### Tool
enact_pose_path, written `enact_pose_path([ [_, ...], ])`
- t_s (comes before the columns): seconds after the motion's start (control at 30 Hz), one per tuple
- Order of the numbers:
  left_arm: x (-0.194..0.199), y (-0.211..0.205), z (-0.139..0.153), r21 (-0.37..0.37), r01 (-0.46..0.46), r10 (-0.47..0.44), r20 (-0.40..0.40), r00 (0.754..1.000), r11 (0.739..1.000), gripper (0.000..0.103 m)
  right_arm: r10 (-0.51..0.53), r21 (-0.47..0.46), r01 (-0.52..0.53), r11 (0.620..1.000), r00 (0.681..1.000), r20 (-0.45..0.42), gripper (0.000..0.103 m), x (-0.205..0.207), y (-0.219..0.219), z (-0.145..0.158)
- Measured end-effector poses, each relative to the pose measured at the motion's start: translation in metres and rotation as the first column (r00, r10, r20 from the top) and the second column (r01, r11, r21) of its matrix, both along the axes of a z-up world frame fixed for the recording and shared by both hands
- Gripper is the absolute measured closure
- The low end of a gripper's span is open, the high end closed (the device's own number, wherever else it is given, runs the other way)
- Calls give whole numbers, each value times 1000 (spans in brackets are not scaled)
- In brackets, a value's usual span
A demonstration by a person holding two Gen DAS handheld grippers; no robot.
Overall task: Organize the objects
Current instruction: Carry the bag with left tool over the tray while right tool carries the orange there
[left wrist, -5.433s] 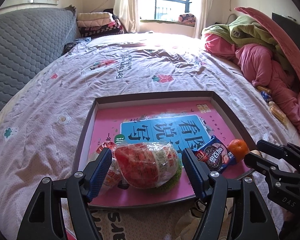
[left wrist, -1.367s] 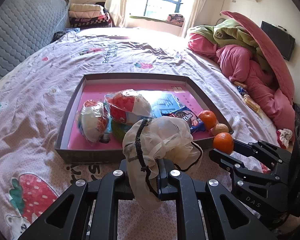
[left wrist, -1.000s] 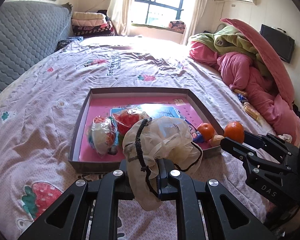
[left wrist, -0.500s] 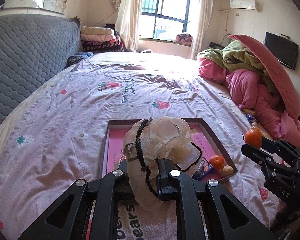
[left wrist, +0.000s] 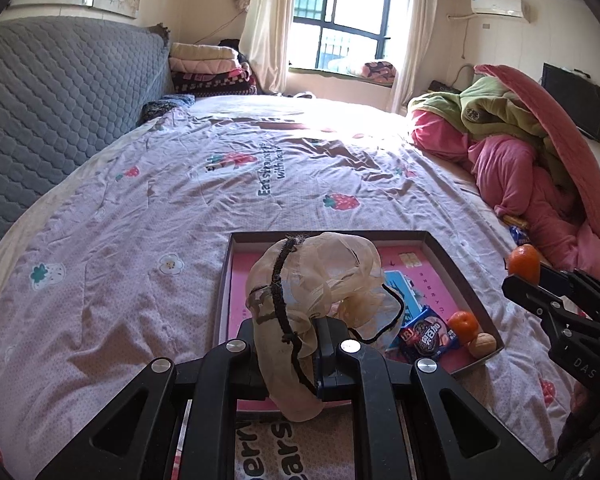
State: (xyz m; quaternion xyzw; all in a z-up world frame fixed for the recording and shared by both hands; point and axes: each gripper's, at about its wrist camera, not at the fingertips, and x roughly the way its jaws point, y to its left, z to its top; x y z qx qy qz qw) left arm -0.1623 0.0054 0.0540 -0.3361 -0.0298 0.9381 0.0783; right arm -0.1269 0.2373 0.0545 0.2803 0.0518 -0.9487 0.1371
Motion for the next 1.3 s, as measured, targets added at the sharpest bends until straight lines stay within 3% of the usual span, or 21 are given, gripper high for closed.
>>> enact_pose_path([
  [0.33, -8, 16, -43, -17, 37, -36, 66, 997, 999, 89, 2, 36, -6, 999, 995, 97, 65, -10, -3, -44],
  [0.6, -15, 21, -60, -32, 50, -47, 88, 995, 998, 89, 23, 70, -34, 997, 989, 149, 65, -11, -13, -67],
  [1.3, -21, 27, -79, -34, 66, -62, 107, 992, 997, 89, 13, 57, -24, 998, 982, 188, 65, -17, -13, -84],
])
